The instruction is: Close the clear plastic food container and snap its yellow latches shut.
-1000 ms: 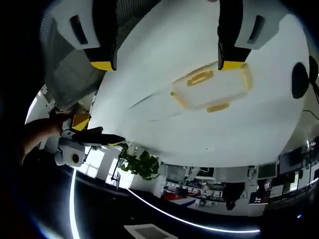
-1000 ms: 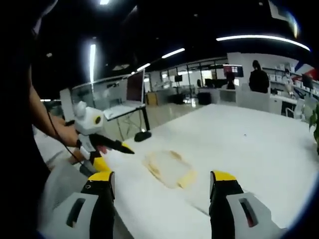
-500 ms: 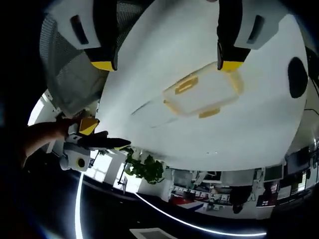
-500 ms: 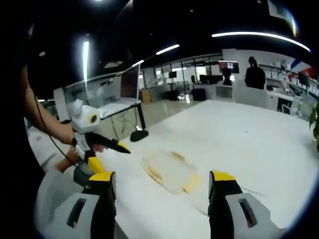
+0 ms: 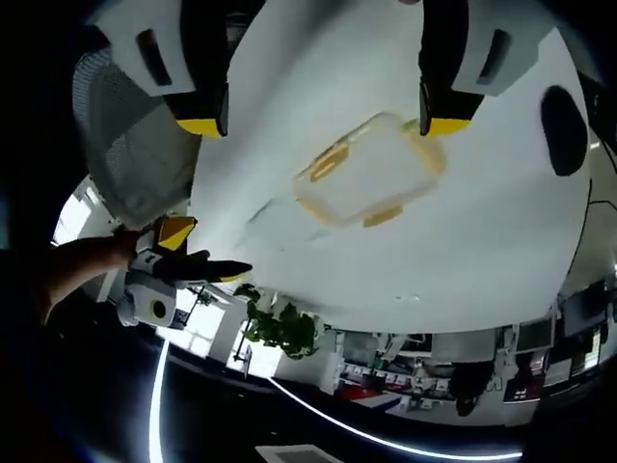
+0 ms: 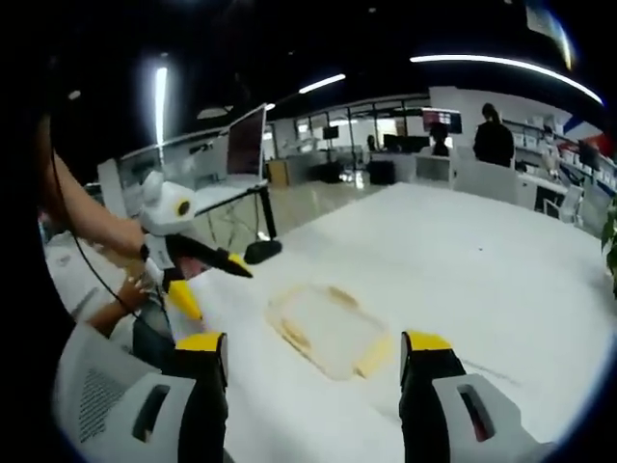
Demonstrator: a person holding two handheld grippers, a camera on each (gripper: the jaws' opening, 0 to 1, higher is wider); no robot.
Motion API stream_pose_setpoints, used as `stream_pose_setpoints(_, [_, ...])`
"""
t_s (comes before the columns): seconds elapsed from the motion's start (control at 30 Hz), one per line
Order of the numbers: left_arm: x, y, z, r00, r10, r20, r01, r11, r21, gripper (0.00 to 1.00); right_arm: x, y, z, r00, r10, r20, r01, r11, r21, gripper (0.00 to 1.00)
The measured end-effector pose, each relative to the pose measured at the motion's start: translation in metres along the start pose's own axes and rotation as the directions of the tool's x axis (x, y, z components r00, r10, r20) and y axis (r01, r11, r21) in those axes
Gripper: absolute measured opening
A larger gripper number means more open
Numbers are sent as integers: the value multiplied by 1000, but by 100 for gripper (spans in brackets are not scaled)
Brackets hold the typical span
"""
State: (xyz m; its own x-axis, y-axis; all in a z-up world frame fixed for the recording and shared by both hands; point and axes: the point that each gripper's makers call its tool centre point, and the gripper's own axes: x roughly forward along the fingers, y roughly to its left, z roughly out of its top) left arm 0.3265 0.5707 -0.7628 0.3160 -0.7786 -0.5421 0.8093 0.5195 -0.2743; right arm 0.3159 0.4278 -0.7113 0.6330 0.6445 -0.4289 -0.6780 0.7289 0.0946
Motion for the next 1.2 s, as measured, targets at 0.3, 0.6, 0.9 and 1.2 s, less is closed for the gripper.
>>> stream_pose_setpoints(0.3, [4, 11, 0, 999, -30, -40, 32, 999, 41, 81, 13, -7, -4, 998, 11, -57, -15, 998, -67, 73])
stream_pose_setpoints(0.6, [10, 25, -4, 993, -54, -101, 64, 993, 101, 80, 30, -17, -11, 990, 38, -137, -58, 987, -147, 72])
stream_pose_setpoints(0.9, [16, 44, -2, 989, -49, -140, 68, 988, 136, 79, 45, -23, -23, 977, 71, -201, -105, 980, -166, 70])
stream_pose_setpoints(1.2, [21, 54, -6, 979, -55, -196, 96, 973, 209, 76, 54, -33, -39, 954, 87, -286, -154, 963, -220, 69])
